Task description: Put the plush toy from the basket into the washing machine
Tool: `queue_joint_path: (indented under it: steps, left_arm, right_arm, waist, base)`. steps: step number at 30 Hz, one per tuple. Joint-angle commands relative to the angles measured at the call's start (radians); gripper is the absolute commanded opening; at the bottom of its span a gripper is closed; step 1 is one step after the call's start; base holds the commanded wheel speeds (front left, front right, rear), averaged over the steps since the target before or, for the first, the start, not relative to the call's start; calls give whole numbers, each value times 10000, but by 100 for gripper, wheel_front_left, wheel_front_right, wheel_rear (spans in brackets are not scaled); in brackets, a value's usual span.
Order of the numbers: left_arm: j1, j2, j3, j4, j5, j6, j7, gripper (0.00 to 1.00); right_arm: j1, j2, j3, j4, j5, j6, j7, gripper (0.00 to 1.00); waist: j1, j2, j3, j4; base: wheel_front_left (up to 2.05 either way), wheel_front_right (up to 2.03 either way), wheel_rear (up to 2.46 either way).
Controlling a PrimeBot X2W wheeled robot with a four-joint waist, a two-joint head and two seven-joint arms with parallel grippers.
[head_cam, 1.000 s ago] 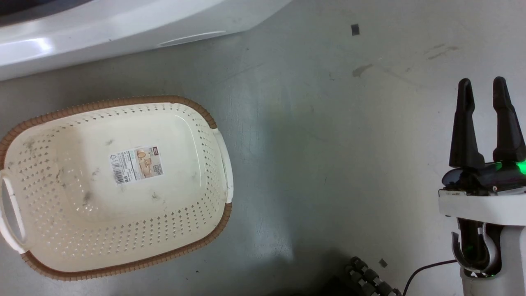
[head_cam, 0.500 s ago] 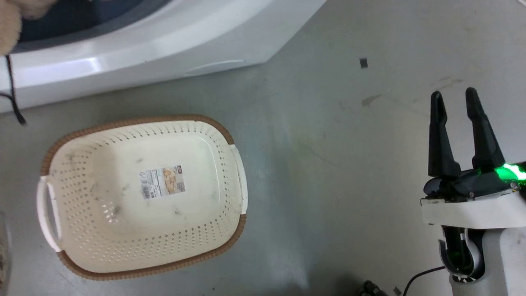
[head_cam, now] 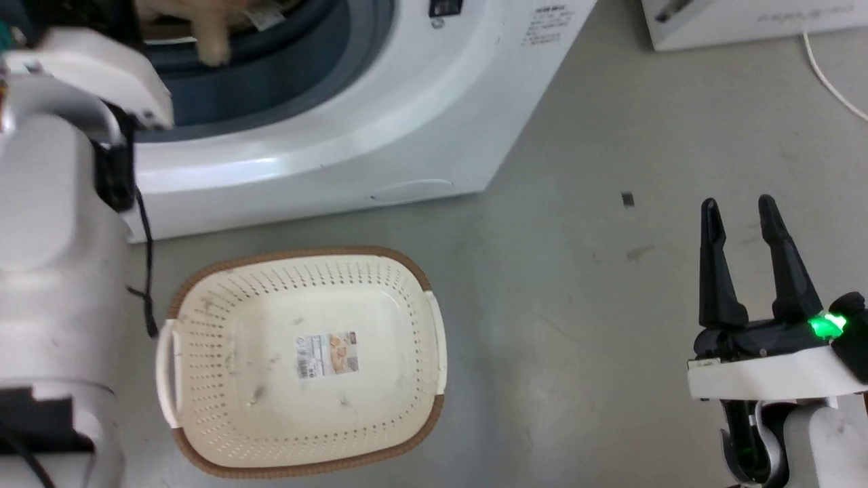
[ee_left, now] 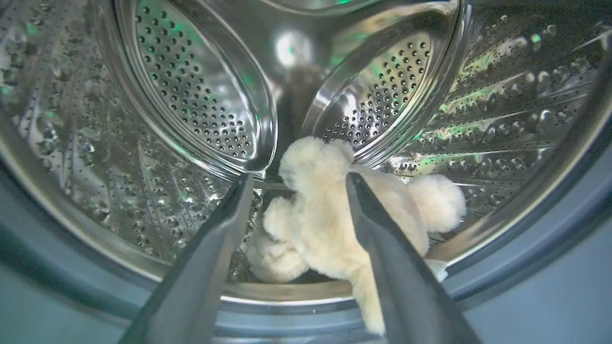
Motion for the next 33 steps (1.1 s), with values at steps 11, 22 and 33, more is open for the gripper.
queue_joint_path:
  steps: [11, 22, 33]
  left_arm:
    - [4108, -1059, 600, -3404, 388, 443, -42, 100]
    - [7093, -1911, 730, -5404, 1040, 592, -42, 100]
    - [9834, -2471, 704, -6134, 1246, 549, -42, 100]
  right_arm:
    - [918, -6, -23, 218, -502, 6, -44, 100]
    - [1581, -6, -121, 233, -817, 6, -44, 100]
    - [2649, -6, -270, 363, -820, 6, -44, 100]
  waist:
    - [0, 0, -2160, 1091]
    - [0, 0, -3368, 1765]
    - [0, 0, -4778, 2131]
  base:
    - [0, 0, 0]
    - [0, 0, 0]
    - [0, 0, 0]
